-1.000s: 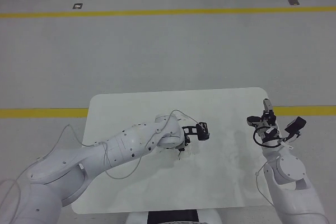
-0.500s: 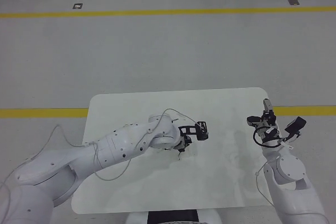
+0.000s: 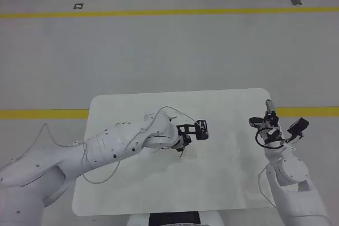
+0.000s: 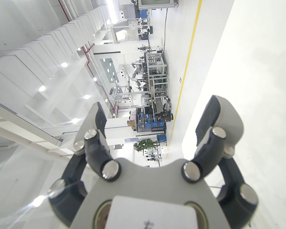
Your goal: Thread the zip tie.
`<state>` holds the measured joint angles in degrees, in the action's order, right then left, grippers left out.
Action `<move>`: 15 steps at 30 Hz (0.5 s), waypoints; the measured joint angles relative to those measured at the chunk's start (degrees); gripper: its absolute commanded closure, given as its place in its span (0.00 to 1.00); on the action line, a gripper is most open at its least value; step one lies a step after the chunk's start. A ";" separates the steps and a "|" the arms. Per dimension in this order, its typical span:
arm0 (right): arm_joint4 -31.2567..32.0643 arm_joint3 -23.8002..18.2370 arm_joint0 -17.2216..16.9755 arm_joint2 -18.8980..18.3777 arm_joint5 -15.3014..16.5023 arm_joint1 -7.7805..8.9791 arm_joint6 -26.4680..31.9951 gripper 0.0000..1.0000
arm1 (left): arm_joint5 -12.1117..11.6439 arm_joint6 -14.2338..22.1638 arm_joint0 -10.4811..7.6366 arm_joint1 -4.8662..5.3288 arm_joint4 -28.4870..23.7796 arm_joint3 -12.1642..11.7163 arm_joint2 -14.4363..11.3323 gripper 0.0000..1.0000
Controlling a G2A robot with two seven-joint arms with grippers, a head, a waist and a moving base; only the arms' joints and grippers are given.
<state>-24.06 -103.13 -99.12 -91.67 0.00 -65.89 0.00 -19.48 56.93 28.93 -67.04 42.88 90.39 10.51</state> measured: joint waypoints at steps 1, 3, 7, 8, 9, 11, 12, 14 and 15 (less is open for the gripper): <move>0.00 0.00 0.00 0.00 0.00 0.00 0.00 0.00 | 0.00 0.18 -0.06 0.19 0.02 0.38 0.12 1.00; 0.00 0.00 0.00 0.00 0.00 0.00 0.00 0.00 | 0.00 0.54 -0.20 0.58 0.03 1.26 0.43 1.00; 0.00 0.00 0.00 0.00 0.00 0.00 0.00 0.00 | 0.00 0.50 -0.37 1.17 -0.15 2.75 1.03 1.00; 0.00 0.00 0.00 0.00 0.00 0.00 0.00 0.00 | 0.00 0.49 -0.42 1.34 -0.16 3.08 1.13 1.00; 0.00 0.00 0.00 0.00 0.00 0.00 0.00 0.00 | 0.00 0.56 -0.47 1.46 -0.15 3.30 1.20 1.00; 0.00 0.00 0.00 0.00 0.00 0.00 0.00 0.00 | 0.00 0.77 -0.60 1.71 -0.09 3.71 1.37 1.00; 0.00 0.00 0.00 0.00 0.00 0.00 0.00 0.00 | 0.00 0.83 -0.65 1.82 -0.02 3.86 1.47 1.00; 0.00 0.00 0.00 0.00 0.00 0.00 0.00 0.00 | 0.00 0.99 -0.73 2.10 0.28 4.26 1.86 1.00; 0.00 0.00 0.00 0.00 0.00 0.00 0.00 0.00 | 0.00 1.07 -0.76 2.24 0.53 4.55 2.09 1.00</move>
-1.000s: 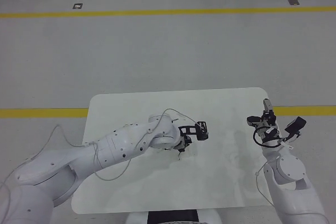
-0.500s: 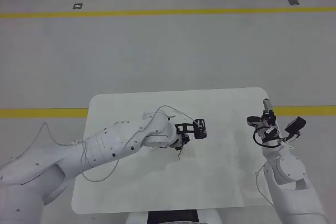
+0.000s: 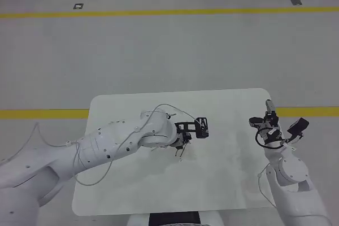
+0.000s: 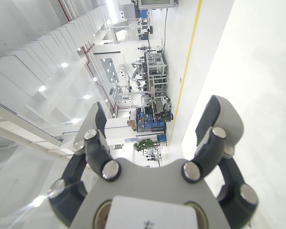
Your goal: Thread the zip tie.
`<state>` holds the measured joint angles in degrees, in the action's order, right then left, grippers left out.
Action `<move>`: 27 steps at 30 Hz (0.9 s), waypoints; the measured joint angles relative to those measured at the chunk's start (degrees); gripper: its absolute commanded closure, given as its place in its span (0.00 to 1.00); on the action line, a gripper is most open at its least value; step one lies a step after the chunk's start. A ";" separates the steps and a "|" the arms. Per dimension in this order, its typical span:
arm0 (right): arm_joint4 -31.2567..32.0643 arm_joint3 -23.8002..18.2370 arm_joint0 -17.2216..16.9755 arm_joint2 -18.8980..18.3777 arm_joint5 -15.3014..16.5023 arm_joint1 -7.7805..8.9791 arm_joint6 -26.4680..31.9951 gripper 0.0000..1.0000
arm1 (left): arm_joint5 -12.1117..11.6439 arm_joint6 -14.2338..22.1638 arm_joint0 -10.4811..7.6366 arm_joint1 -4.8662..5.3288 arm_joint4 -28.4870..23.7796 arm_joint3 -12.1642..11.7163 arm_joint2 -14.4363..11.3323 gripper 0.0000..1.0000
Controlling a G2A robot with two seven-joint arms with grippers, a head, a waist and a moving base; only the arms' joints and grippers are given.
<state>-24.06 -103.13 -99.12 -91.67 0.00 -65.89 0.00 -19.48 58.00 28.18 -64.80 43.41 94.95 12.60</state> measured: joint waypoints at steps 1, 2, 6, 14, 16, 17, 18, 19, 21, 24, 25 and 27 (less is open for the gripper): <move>0.00 0.00 0.00 0.00 0.00 0.00 0.00 0.00 | 0.00 -0.01 0.03 0.15 0.28 0.35 0.27 1.00; 0.00 0.00 0.00 0.00 0.00 0.00 0.00 0.00 | 0.03 -0.14 0.16 0.39 0.66 0.84 0.70 1.00; 0.00 0.00 0.00 0.00 0.00 0.00 0.00 0.00 | 0.19 0.14 0.31 0.77 2.35 1.56 1.13 1.00; 0.00 0.00 0.00 0.00 0.00 0.00 0.00 0.00 | 0.19 0.13 0.30 0.75 2.27 1.52 1.10 1.00; 0.00 0.00 0.00 0.00 0.00 0.00 0.00 0.00 | 0.19 0.13 0.30 0.75 2.27 1.53 1.10 1.00; 0.00 0.00 0.00 0.00 0.00 0.00 0.00 0.00 | 0.19 0.13 0.30 0.75 2.27 1.53 1.10 1.00; 0.00 0.00 0.00 0.00 0.00 0.00 0.00 0.00 | 0.19 0.13 0.30 0.75 2.27 1.53 1.10 1.00; 0.00 0.00 0.00 0.00 0.00 0.00 0.00 0.00 | 0.19 0.13 0.30 0.75 2.27 1.53 1.10 1.00; 0.00 0.00 0.00 0.00 0.00 0.00 0.00 0.00 | 0.19 0.13 0.30 0.75 2.27 1.53 1.10 1.00; 0.00 0.00 0.00 0.00 0.00 0.00 0.00 0.00 | 0.19 0.12 0.31 0.75 2.27 1.52 1.11 1.00; 0.00 0.00 0.00 0.00 0.00 0.00 0.00 0.00 | 0.29 -0.12 0.44 0.76 2.36 1.43 1.17 1.00; 0.00 0.00 0.00 0.00 0.00 0.00 0.00 0.00 | 0.13 -1.60 0.75 0.98 4.04 0.69 1.40 1.00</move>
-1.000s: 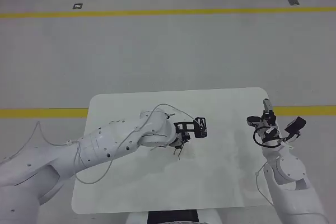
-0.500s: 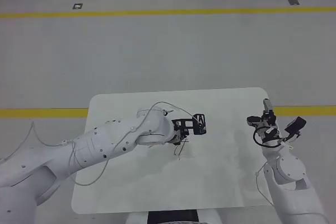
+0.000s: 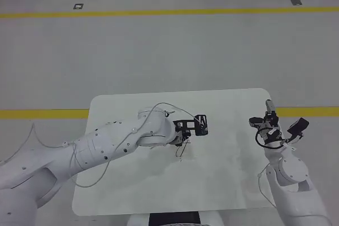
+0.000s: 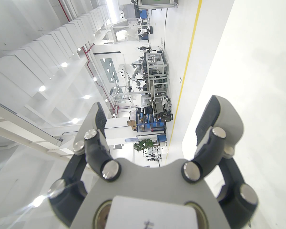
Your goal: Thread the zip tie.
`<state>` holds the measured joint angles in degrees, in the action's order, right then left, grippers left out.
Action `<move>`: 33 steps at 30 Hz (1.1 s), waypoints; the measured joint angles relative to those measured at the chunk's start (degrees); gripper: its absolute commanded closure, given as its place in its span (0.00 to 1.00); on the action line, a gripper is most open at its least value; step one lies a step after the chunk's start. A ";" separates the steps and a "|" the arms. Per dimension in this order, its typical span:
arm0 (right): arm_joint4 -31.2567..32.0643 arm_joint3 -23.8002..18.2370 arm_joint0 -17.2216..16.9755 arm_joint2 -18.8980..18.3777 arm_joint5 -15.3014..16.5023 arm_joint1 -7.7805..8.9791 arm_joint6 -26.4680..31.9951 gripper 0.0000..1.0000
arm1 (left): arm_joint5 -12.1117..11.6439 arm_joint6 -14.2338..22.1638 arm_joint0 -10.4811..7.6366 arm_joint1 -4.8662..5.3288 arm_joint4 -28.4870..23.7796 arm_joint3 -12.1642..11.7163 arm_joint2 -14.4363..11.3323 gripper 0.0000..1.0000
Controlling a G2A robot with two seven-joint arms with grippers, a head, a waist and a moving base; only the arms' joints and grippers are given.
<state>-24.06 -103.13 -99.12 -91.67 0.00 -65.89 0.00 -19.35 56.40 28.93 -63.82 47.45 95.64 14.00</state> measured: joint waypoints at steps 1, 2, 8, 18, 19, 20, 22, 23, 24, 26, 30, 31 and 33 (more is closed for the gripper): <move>0.00 0.00 0.00 0.00 0.00 0.00 0.00 0.00 | -0.09 -0.02 -0.05 0.18 1.19 -0.25 0.04 1.00; 0.00 0.00 0.00 0.00 0.00 0.00 0.00 0.00 | -0.11 0.15 -0.16 0.50 2.63 -0.48 0.38 1.00; 0.00 0.00 0.00 0.00 0.00 0.00 0.00 0.00 | 0.80 -2.71 1.77 3.74 8.79 1.13 4.84 1.00; 0.00 0.00 0.00 0.00 0.00 0.00 0.00 0.00 | -0.17 -18.14 12.18 12.30 18.79 7.27 16.50 1.00; 0.00 0.00 0.00 0.00 0.00 0.00 0.00 0.00 | -0.16 -19.83 13.30 13.17 19.17 7.63 17.35 1.00; 0.00 0.00 0.00 0.00 0.00 0.00 0.00 0.00 | -0.14 -22.46 14.67 14.34 19.45 8.05 18.33 1.00; 0.00 0.00 0.00 0.00 0.00 0.00 0.00 0.00 | -0.13 -26.83 16.55 16.17 19.63 8.25 19.58 1.00; 0.00 0.00 0.00 0.00 0.00 0.00 0.00 0.00 | -0.13 -29.88 17.62 17.41 19.90 8.41 20.09 1.00; 0.00 0.00 0.00 0.00 0.00 0.00 0.00 0.00 | -0.13 -32.10 18.32 18.36 20.28 8.54 20.31 1.00; 0.00 0.00 0.00 0.00 0.00 0.00 0.00 0.00 | -0.13 -37.69 19.59 20.51 21.31 8.83 20.56 1.00; 0.00 0.00 0.00 0.00 0.00 0.00 0.00 0.00 | -0.13 -48.57 21.06 24.32 22.88 7.87 20.30 1.00; 0.00 0.00 0.00 0.00 0.00 0.00 0.00 0.00 | -0.13 -50.85 21.18 25.12 23.48 7.68 20.02 1.00; 0.00 0.00 0.00 0.00 0.00 0.00 0.00 0.00 | -0.13 -55.83 21.11 26.88 24.96 7.01 19.15 1.00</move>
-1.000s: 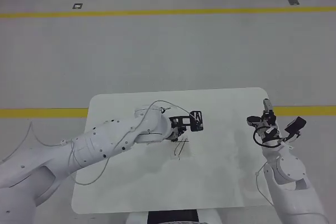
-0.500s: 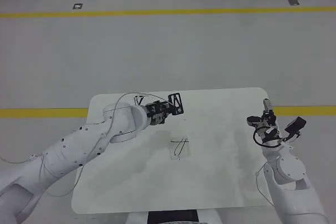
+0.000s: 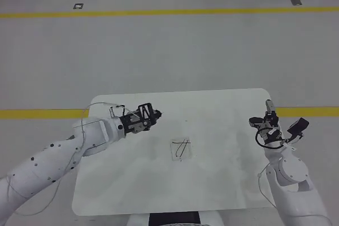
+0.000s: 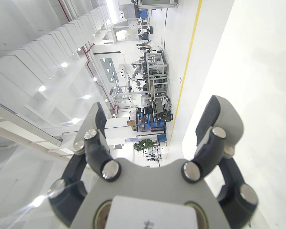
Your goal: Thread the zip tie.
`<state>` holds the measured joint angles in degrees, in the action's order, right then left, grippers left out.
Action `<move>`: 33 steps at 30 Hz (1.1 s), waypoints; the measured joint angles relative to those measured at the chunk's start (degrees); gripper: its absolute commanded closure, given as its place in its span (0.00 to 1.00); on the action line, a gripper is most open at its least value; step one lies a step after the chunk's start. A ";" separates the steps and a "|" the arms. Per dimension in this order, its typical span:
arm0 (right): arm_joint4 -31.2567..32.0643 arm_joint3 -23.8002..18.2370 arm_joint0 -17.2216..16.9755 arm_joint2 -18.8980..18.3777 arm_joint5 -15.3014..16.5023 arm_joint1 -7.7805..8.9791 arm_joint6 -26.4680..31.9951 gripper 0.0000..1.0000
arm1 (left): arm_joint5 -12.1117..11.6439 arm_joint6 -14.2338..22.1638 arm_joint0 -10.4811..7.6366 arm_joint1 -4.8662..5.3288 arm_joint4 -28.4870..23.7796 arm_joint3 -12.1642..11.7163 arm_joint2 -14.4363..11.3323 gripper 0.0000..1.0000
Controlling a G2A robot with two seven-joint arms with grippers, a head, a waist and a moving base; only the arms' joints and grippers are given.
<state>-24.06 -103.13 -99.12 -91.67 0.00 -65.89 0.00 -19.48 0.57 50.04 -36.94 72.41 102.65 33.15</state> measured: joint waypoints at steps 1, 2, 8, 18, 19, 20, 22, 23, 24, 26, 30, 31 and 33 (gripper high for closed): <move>0.00 0.00 0.00 0.00 0.00 0.00 0.00 0.00 | 0.00 -1.82 -0.16 0.71 0.70 -0.31 -0.50 1.00; 0.00 0.00 0.00 0.00 0.00 0.00 0.00 0.00 | 0.00 -3.94 -0.49 1.60 1.54 -0.63 -1.22 1.00; 0.00 0.00 0.00 0.00 0.00 0.00 0.00 0.00 | 0.00 -12.07 -2.88 5.01 5.22 -1.35 -4.16 1.00; 0.00 0.00 0.00 0.00 0.00 0.00 0.00 0.00 | 0.00 -18.88 -4.47 6.64 9.33 -1.18 -5.89 1.00; 0.00 0.00 0.00 0.00 0.00 0.00 0.00 0.00 | 0.00 -18.87 -4.47 6.64 9.33 -1.18 -5.89 1.00; 0.00 0.00 0.00 0.00 0.00 0.00 0.00 0.00 | 0.00 -18.87 -4.47 6.64 9.33 -1.18 -5.89 1.00; 0.00 0.00 0.00 0.00 0.00 0.00 0.00 0.00 | 0.00 -18.87 -4.47 6.64 9.34 -1.18 -5.89 1.00; 0.00 0.00 0.00 0.00 0.00 0.00 0.00 0.00 | 0.05 -18.94 -4.42 6.61 9.30 -1.14 -5.90 1.00; 0.00 0.00 0.00 0.00 0.00 0.00 0.00 0.00 | 0.39 -19.27 -4.25 6.52 9.26 -1.06 -5.95 1.00; 0.00 0.00 0.00 0.00 0.00 0.00 0.00 0.00 | 2.11 -20.26 -4.11 6.15 11.74 -1.07 -6.24 1.00; 0.00 0.00 0.00 0.00 0.00 0.00 0.00 0.00 | 6.63 -23.24 -5.47 5.52 18.14 -0.85 -7.44 1.00; 0.00 0.00 0.00 0.00 0.00 0.00 0.00 0.00 | 8.11 -24.42 -6.41 5.51 17.81 -0.89 -8.22 1.00; 0.00 0.00 0.00 0.00 0.00 0.00 0.00 0.00 | 10.49 -25.90 -8.12 5.63 17.54 -1.08 -9.92 1.00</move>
<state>-24.06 -103.13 -99.12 -91.67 0.00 -65.89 0.00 -8.99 -25.33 41.92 -31.31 89.95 101.57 23.23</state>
